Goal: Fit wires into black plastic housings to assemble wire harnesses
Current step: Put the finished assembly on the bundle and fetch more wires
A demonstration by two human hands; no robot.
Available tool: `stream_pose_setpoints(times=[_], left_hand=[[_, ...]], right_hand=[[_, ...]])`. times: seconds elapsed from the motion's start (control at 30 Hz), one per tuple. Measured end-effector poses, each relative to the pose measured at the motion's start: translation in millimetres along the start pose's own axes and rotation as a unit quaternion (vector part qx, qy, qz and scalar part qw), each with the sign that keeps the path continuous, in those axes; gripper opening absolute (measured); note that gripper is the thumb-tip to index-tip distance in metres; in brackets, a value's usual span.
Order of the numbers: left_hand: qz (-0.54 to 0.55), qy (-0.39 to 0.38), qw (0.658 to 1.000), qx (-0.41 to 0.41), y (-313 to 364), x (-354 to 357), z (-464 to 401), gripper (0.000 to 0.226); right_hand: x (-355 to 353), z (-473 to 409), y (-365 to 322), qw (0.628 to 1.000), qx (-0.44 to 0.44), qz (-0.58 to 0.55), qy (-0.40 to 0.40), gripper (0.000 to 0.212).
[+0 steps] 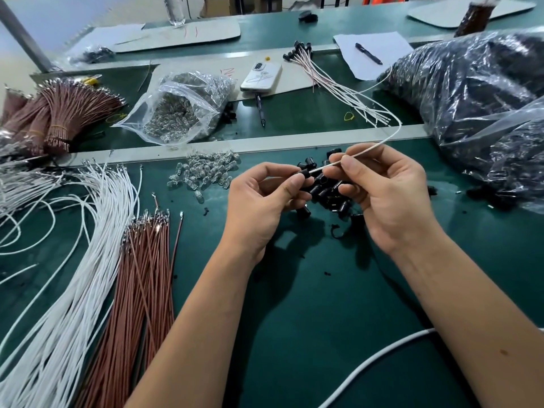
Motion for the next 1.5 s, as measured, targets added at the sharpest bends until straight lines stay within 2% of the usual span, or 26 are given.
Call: stream_pose_setpoints(times=[0.23, 0.6, 0.97, 1.1, 1.43, 1.5], left_hand=[[-0.015, -0.003, 1.000, 0.000, 0.7, 0.5, 0.8, 0.010], [-0.011, -0.004, 1.000, -0.004, -0.3, 0.9, 0.1, 0.006], [-0.024, -0.009, 1.000, 0.010, 0.6, 0.2, -0.3, 0.009], [-0.017, -0.027, 0.999, 0.004, 0.0, 5.1, 0.8, 0.017], [-0.058, -0.022, 0.998, 0.018, 1.2, 7.4, 1.9, 0.011], [-0.075, -0.021, 0.997, 0.018, 1.2, 5.9, 1.2, 0.011]], right_hand=[[-1.4, 0.9, -2.7, 1.000, -0.014, 0.014, 0.015, 0.014], [-0.3, 0.5, 2.6, 0.999, 0.026, -0.022, 0.003, 0.012], [1.4, 2.3, 3.8, 0.997, 0.004, 0.072, 0.002, 0.015], [-0.4, 2.2, 2.5, 0.997, -0.005, 0.070, 0.014, 0.015], [2.1, 0.3, 3.5, 0.994, -0.034, 0.109, -0.004, 0.008], [1.3, -1.0, 3.5, 0.994, -0.034, 0.106, -0.006, 0.012]])
Point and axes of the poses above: each hand's wrist, its own z-axis away from the middle knuckle, its own x-axis out of the palm, y = z × x, the point moved 8 cm from there along -z, towards the middle knuckle, and after that the axes turned 6 degrees about z, right-handed, at the moved point
